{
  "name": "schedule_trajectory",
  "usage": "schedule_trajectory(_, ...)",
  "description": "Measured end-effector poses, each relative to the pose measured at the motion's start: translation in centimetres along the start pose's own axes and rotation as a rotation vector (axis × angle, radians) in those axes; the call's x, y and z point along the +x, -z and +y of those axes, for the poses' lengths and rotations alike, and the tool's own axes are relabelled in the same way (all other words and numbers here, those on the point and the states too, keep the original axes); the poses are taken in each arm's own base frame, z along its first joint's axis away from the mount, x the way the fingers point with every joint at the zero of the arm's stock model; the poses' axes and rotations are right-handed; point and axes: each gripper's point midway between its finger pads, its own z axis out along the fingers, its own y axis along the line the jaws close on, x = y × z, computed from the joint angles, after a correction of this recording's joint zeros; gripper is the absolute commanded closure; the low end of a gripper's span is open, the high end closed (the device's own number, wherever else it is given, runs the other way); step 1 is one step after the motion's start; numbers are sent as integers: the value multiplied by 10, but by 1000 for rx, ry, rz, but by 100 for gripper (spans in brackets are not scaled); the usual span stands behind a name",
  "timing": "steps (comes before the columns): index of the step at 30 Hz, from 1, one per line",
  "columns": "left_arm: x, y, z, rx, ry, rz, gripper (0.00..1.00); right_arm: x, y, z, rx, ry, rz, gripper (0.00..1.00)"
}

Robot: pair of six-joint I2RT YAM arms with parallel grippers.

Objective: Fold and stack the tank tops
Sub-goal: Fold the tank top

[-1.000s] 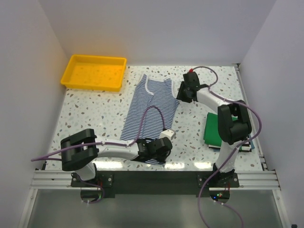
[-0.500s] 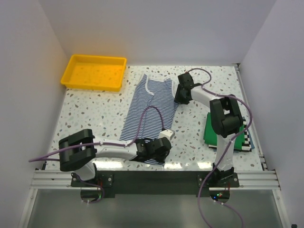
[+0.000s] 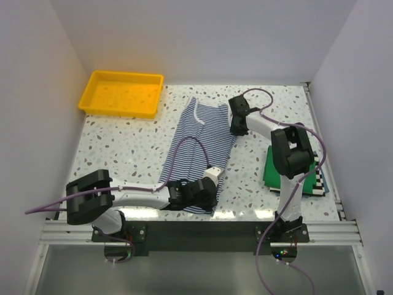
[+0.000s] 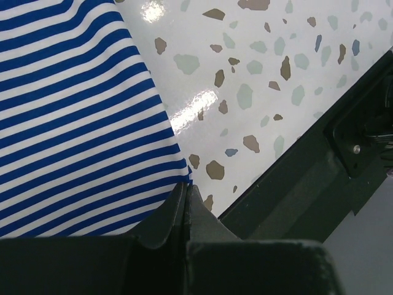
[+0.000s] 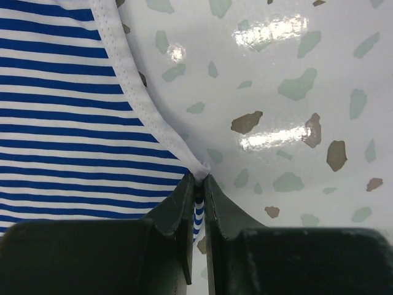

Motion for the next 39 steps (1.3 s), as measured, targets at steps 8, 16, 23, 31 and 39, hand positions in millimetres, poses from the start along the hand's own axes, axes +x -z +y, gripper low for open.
schedule_trajectory(8, -5, 21, 11, -3, 83, -81, 100, -7, 22, 14, 5, 57, -27, 90)
schedule_trajectory(16, -7, 48, 41, -81, 203, -168, 100, -36, 58, 85, -106, 96, -125, 90)
schedule_trajectory(23, 13, 59, 77, -195, 269, -167, 100, -30, 49, 134, -139, 131, -119, 90)
schedule_trajectory(31, 33, 68, 104, -279, 317, -152, 100, -7, 27, 160, -133, 162, -73, 91)
schedule_trajectory(39, 34, 76, 112, -307, 342, -168, 100, -4, 24, 161, -131, 149, -66, 90)
